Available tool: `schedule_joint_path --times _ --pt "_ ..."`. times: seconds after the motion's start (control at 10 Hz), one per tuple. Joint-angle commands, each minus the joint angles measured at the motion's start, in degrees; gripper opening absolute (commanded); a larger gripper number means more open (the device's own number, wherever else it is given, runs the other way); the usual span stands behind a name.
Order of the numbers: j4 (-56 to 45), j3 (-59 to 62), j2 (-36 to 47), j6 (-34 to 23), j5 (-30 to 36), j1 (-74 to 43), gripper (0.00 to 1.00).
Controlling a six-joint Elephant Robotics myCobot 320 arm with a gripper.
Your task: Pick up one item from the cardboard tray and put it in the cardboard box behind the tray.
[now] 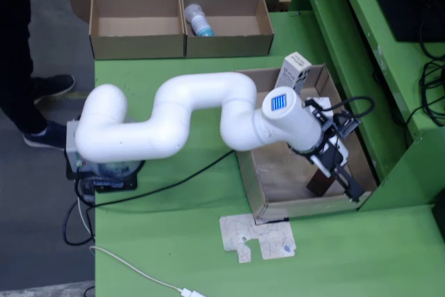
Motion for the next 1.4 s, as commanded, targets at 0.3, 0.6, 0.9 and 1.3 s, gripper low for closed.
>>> schedule_joint_path --times 0.3,0.6,0.9,1.3 --pt "-24.36 1.49 11.28 0.44 17.60 -2.17 1.00" --pt "-29.53 1.49 13.00 -0.14 18.12 -1.92 1.00" --pt "-27.65 1.49 12.39 0.34 18.07 -1.99 1.00" --pt "-22.87 1.49 10.76 1.62 17.55 -1.71 1.00"
